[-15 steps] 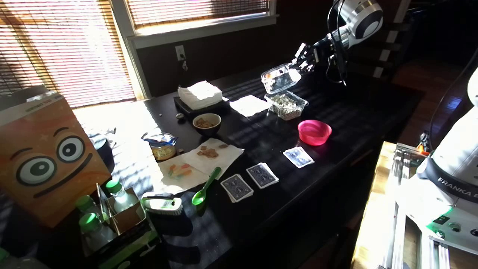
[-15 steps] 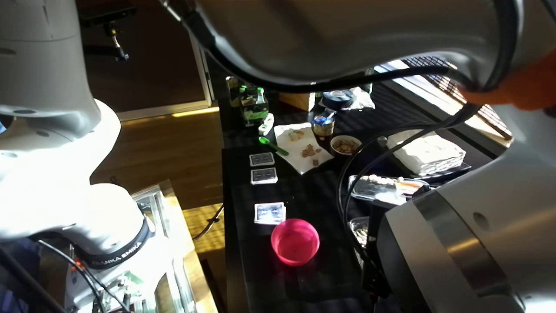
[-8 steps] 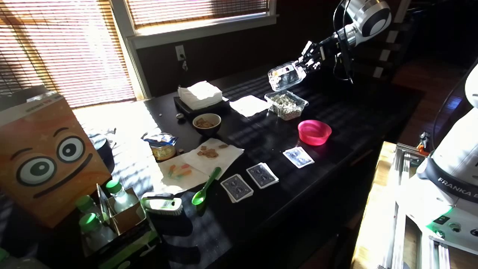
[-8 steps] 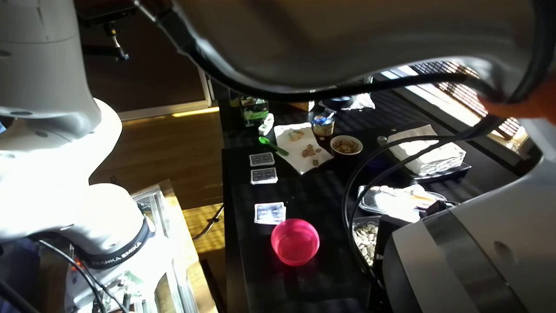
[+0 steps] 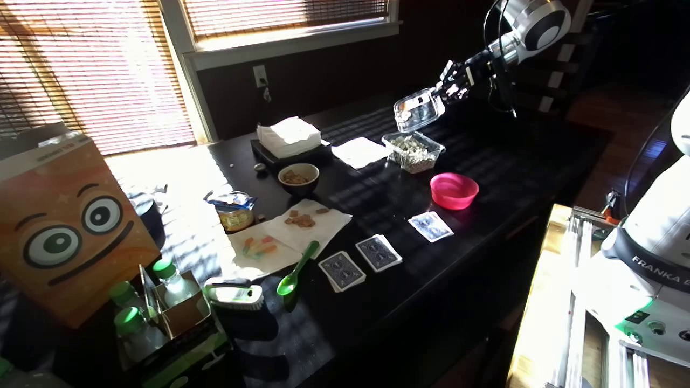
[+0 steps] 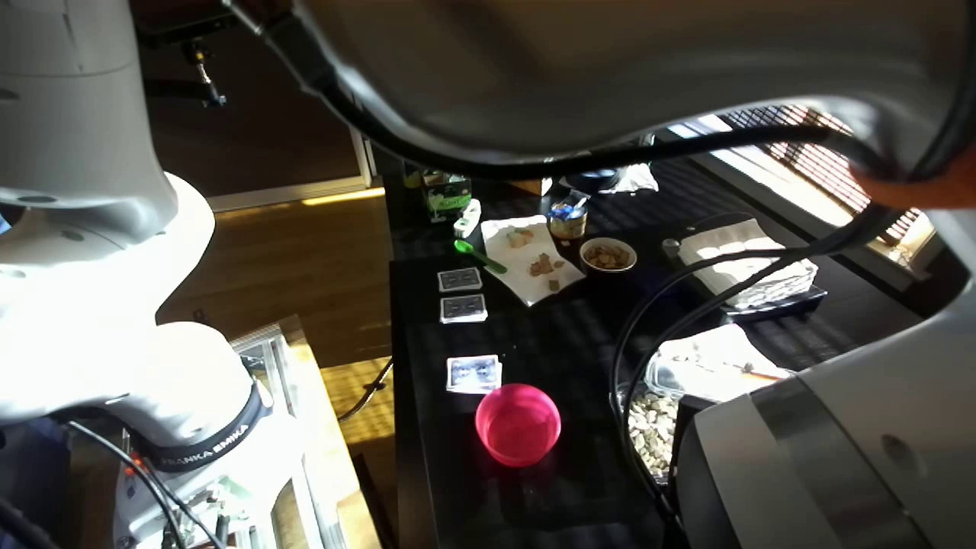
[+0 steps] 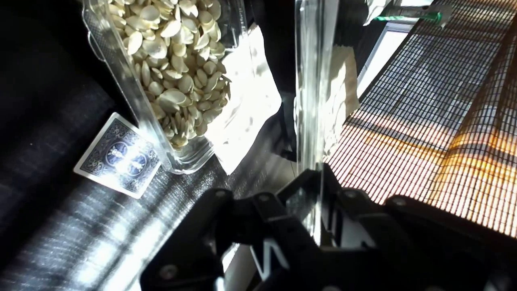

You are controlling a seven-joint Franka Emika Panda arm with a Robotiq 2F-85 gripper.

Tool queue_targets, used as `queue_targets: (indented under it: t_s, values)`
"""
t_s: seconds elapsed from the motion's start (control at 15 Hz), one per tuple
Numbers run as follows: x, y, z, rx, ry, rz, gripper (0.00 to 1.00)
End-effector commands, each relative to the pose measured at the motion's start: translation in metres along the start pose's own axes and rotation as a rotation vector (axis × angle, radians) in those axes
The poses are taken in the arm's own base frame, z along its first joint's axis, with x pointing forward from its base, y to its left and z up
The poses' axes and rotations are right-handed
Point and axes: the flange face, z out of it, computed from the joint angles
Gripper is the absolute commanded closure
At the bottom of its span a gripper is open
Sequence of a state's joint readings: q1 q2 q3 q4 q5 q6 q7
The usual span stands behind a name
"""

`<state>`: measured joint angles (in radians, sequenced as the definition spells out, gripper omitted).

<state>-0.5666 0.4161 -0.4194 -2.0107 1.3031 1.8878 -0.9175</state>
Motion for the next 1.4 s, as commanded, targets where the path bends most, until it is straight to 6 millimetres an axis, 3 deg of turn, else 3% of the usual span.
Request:
queue_targets:
  t_s: [0.0,1.33]
  values:
    - [0.006,0.002,-0.005,-0.019,0.035,-0.008,0.98]
    - [0.009,-0.006,-0.024,-0.208,0.145,-0.143,0.98]
